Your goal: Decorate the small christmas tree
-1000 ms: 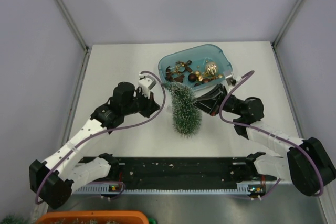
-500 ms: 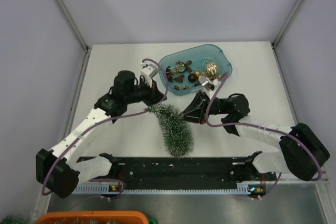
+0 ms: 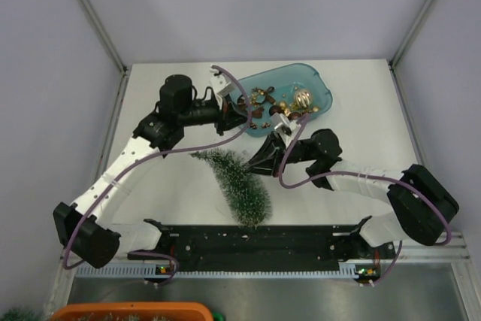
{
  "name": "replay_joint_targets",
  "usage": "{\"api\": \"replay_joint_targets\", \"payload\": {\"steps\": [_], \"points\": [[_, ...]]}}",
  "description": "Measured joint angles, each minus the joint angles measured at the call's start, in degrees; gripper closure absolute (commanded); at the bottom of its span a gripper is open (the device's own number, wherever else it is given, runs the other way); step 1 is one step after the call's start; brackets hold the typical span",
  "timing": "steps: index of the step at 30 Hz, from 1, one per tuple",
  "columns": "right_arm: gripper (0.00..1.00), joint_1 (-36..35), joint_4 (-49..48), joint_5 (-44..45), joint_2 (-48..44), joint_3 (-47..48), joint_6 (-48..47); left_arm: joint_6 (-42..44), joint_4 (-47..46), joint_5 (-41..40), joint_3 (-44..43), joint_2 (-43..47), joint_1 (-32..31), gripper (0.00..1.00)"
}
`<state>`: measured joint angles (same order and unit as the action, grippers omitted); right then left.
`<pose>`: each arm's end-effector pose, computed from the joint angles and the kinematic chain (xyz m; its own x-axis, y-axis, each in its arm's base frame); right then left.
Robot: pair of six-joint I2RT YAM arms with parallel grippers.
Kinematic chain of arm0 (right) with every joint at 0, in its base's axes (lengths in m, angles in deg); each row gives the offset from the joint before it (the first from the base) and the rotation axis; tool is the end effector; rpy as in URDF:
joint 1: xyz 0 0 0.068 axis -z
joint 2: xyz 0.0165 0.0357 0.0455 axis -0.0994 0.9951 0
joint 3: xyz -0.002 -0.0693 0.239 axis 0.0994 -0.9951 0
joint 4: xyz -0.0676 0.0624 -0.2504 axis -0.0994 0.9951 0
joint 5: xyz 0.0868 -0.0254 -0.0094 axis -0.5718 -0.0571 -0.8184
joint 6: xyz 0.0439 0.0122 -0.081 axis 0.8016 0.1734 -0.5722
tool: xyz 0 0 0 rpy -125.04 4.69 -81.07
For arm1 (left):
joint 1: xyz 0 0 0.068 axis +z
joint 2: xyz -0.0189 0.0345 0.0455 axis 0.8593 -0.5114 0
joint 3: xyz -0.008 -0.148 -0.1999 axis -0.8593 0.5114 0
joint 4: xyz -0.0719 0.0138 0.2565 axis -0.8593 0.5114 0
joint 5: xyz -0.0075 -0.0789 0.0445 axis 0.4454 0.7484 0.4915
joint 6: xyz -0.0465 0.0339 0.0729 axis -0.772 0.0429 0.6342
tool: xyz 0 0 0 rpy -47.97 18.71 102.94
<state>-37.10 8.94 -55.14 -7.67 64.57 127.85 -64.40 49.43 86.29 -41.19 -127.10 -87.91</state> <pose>0.1711 0.2577 0.2691 -0.3085 0.1448 -0.9402 -0.9113 -0.3282 0.2485 0.2567 -0.2053 0.3449 -0.2472 0.1291 -0.9603 0.9247 0.3276 -0.1940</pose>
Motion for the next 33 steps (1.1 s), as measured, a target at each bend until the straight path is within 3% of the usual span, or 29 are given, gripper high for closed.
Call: {"api": "replay_joint_targets", "payload": {"steps": [7,13,18,24,29,33], "points": [[1.00,-1.36,19.78,8.11,-2.60,4.98,-18.64,21.16,12.24,0.85,-18.16,-2.58,-3.56,1.00],[1.00,-1.42,30.58,17.92,-4.57,6.45,-25.44,44.04,29.14,-4.70,-28.20,-3.23,-13.25,1.00],[1.00,-1.42,35.65,24.83,-6.12,6.75,-26.86,57.02,39.95,-11.26,-28.37,-2.34,-19.61,1.00],[1.00,-1.42,38.40,30.25,-6.67,7.28,-26.60,68.74,45.81,-20.74,-24.83,1.55,-24.46,1.00],[1.00,-1.42,39.39,32.85,-8.66,7.15,-26.29,70.42,45.88,-25.14,-23.02,5.09,-26.29,1.00],[1.00,-1.03,39.19,34.62,-12.41,6.05,-26.27,65.94,41.05,-28.20,-14.91,11.54,-27.12,1.00]]}}
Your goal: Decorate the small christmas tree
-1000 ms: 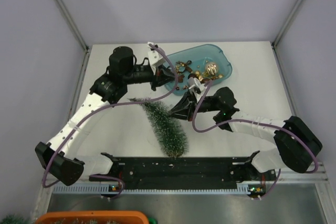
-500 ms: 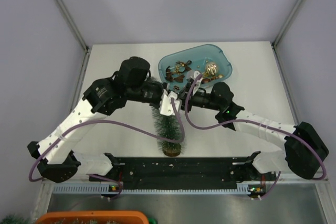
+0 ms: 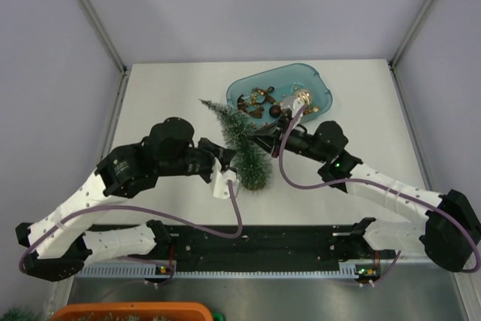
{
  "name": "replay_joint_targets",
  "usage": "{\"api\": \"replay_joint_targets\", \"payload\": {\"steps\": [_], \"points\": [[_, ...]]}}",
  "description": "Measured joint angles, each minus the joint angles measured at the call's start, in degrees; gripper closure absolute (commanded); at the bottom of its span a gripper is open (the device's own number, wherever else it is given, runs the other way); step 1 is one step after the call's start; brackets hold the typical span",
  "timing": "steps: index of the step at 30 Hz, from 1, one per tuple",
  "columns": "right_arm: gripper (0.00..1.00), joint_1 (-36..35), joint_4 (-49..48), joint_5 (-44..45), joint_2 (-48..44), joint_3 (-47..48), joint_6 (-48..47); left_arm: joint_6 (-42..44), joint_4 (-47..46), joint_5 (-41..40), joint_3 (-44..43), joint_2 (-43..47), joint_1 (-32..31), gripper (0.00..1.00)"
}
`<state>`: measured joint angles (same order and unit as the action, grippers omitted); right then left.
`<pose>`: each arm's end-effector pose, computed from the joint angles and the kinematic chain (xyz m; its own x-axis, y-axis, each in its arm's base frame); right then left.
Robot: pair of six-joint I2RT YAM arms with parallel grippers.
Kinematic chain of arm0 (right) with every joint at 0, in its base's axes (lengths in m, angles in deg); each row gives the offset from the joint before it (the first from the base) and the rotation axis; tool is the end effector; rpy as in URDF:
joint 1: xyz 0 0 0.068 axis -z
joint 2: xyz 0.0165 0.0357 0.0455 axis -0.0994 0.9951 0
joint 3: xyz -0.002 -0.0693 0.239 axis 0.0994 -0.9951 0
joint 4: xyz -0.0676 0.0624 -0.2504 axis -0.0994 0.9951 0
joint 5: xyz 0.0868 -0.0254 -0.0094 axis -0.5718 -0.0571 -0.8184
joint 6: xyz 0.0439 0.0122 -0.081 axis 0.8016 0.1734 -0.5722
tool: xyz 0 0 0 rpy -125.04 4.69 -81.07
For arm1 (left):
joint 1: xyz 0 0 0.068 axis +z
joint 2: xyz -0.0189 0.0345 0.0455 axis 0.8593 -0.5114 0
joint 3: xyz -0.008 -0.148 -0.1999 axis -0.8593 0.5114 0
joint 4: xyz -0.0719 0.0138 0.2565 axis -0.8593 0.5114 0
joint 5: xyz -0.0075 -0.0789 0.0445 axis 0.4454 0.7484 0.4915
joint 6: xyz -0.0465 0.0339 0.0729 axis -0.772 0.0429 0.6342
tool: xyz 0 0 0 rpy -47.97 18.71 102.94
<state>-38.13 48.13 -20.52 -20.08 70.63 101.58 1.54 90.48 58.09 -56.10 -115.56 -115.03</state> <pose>0.2118 0.2540 0.2965 -0.1278 0.1700 -0.9771 -0.9311 0.3188 0.1772 0.1161 -0.2088 0.3914 0.7221 0.5027 -0.4752 0.6424 -0.2323 0.7304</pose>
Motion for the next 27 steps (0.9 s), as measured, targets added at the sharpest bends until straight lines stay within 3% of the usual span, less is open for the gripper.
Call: {"api": "replay_joint_targets", "payload": {"steps": [8,15,21,27], "points": [[1.00,0.90,-4.24,0.94,-4.70,-3.63,0.50,-19.61,-11.52,-6.27,13.86,9.31,-0.37,1.00],[1.00,1.36,-11.61,0.76,-4.74,-8.79,4.33,-36.11,-23.96,-17.14,22.27,10.78,-0.04,1.00],[1.00,2.91,-19.56,0.09,-4.74,-13.97,8.98,-47.25,-29.94,-25.35,24.92,10.75,3.98,0.97],[1.00,3.91,-27.15,-1.88,-4.70,-17.25,12.68,-58.64,-31.58,-26.03,25.83,11.54,9.11,0.93]]}}
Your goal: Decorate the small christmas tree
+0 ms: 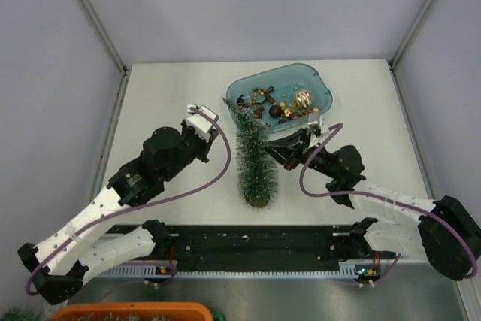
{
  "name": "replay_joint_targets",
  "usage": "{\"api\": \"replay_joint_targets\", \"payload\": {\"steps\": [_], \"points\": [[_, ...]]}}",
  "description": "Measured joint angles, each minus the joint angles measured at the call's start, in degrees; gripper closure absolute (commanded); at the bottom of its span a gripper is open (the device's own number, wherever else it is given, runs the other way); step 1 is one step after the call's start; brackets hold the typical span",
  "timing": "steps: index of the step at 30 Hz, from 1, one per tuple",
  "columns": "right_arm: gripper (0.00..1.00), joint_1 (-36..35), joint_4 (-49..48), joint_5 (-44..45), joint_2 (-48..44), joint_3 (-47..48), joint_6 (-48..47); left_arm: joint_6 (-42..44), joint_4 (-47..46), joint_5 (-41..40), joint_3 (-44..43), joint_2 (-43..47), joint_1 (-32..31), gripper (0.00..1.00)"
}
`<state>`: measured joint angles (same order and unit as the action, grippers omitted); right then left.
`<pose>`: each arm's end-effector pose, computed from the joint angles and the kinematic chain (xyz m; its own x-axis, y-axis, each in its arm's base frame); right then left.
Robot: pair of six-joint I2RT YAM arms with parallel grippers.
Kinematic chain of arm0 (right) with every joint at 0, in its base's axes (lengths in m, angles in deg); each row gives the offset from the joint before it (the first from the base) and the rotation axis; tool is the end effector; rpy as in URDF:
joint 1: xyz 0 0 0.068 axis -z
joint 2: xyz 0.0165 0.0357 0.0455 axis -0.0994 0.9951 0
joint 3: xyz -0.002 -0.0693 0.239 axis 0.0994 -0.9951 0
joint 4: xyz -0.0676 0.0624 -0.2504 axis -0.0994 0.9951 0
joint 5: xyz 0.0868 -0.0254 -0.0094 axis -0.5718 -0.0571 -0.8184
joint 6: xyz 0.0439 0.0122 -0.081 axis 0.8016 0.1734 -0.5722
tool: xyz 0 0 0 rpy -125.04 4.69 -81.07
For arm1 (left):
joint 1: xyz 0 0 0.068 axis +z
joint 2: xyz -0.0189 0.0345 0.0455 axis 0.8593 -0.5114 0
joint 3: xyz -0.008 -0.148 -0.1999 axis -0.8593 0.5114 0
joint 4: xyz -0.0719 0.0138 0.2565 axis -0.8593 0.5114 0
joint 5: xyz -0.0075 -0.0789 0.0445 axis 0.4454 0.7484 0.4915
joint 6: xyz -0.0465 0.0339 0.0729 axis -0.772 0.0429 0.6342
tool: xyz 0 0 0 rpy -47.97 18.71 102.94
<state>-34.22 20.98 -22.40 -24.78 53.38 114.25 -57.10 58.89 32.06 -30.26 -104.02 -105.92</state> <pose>0.1908 0.2105 0.2713 -0.1384 0.3945 -0.9084 -0.9337 0.2539 0.2525 0.1826 -0.1700 0.3493 -0.0858 0.2622 -0.9612 0.5985 0.7849 0.1607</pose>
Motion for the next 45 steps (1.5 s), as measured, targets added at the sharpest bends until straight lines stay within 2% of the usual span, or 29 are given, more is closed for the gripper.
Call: {"api": "replay_joint_targets", "payload": {"steps": [3,4,5,6,14,26,27,28,30,31,37,45], "points": [[1.00,0.09,-2.95,-0.98,0.20,-1.05,0.90,-4.68,-0.11,2.01,0.74,0.31,1.16,0.89],[1.00,0.11,-3.85,-1.31,0.37,-1.31,1.09,-5.97,-0.11,3.04,1.03,0.31,1.44,0.81],[1.00,0.20,-4.31,-1.55,0.50,-1.46,1.29,-6.88,-0.11,3.82,1.27,0.31,1.62,0.65],[1.00,0.31,-5.38,-2.05,0.70,-1.70,1.46,-7.96,-0.13,4.87,1.73,0.31,1.77,0.57],[1.00,0.35,-10.05,-5.77,2.58,-2.03,2.99,-12.70,-1.73,9.11,3.17,0.26,2.45,0.51],[1.00,0.35,-13.73,-8.83,7.30,-2.03,7.63,-12.72,-8.59,12.26,3.13,-1.33,3.76,0.45],[1.00,0.35,-14.03,-8.83,7.61,-2.03,8.02,-12.48,-8.76,12.20,3.13,-1.31,3.89,0.42],[1.00,0.35,-14.29,-8.83,7.74,-2.03,8.33,-11.89,-8.81,11.91,3.13,-1.29,4.02,0.34],[1.00,0.35,-14.53,-8.94,7.78,-2.01,8.35,-11.26,-8.66,11.08,3.13,-1.16,4.68,0.06],[1.00,0.35,-14.56,-9.05,7.76,-2.01,8.31,-10.78,-8.28,10.23,3.15,-0.81,5.18,0.04],[1.00,0.35,-14.25,-9.92,7.89,-1.03,7.21,-10.16,-6.91,6.51,3.19,4.07,9.29,0.01],[1.00,0.35,-13.16,-12.37,9.92,3.96,5.62,-9.53,-5.51,15.02,3.15,9.27,13.49,0.01]]}}
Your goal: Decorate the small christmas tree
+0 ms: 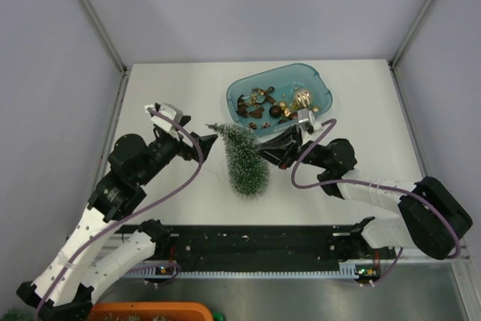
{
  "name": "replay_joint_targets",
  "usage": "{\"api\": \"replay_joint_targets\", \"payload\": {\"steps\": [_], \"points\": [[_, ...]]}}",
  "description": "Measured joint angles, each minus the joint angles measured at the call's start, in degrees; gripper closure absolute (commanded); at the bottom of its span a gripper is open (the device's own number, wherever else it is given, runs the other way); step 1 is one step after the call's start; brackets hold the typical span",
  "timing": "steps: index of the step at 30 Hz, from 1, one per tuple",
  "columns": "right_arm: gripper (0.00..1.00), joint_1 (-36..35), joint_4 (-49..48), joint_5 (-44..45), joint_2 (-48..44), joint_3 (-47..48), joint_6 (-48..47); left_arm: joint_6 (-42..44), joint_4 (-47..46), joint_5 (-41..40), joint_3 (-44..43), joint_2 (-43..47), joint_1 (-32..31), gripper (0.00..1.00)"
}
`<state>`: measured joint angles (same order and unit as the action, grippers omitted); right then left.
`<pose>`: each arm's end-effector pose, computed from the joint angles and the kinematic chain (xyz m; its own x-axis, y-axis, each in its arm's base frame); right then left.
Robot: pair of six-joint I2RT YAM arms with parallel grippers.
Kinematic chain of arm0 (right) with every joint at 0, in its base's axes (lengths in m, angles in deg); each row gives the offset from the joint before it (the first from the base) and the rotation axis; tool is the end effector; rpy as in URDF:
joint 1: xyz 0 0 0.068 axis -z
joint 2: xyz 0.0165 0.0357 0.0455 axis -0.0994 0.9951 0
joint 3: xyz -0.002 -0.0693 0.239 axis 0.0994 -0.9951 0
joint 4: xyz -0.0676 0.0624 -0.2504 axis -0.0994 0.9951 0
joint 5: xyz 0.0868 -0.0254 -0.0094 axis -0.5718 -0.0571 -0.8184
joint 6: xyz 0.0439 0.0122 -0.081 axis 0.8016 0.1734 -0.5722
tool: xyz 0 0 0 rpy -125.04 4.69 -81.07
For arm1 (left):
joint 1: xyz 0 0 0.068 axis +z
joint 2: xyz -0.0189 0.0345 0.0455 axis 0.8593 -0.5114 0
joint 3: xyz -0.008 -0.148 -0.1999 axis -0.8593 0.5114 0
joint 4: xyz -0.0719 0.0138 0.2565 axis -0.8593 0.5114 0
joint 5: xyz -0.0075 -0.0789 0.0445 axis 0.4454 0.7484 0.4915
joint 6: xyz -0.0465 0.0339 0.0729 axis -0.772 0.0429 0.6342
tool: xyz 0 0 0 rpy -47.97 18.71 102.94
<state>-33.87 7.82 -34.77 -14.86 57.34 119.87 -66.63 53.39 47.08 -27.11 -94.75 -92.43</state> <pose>0.1893 0.2264 0.2751 -0.1653 0.3872 -0.9070 -0.9808 0.0322 0.1925 0.1783 -0.1232 0.3771 -0.0511 -0.0217 -0.9985 0.6001 0.7984 -0.0481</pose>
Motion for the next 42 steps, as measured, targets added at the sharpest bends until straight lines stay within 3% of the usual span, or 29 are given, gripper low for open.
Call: {"api": "replay_joint_targets", "payload": {"steps": [5,10,14,18,21,24,32,42], "points": [[1.00,0.00,0.02,-1.29,1.22,0.20,-0.20,0.85,1.99,2.19,0.00,1.62,2.14,0.01],[0.81,0.00,-0.96,-2.78,3.80,0.42,1.01,0.90,2.34,3.08,0.00,3.02,4.46,0.01],[0.75,0.02,0.52,-2.01,4.28,0.81,1.01,0.87,2.38,3.30,0.02,3.67,6.01,0.01],[0.70,0.02,8.26,0.96,2.51,2.75,-1.75,0.90,2.43,3.28,0.00,3.56,6.93,0.01],[0.56,0.02,15.02,3.08,0.98,5.31,-4.04,1.27,2.47,3.26,0.00,3.28,7.41,0.01],[0.49,0.33,21.38,5.16,-0.96,7.13,-5.99,1.36,2.51,3.23,0.00,2.84,7.80,0.01],[0.46,2.01,35.67,7.52,-5.46,9.16,-9.18,1.38,3.72,3.28,-0.22,0.85,8.98,0.01],[0.42,2.51,46.10,8.57,-10.49,9.22,-11.28,1.33,3.78,3.69,-0.22,0.81,9.49,0.01]]}}
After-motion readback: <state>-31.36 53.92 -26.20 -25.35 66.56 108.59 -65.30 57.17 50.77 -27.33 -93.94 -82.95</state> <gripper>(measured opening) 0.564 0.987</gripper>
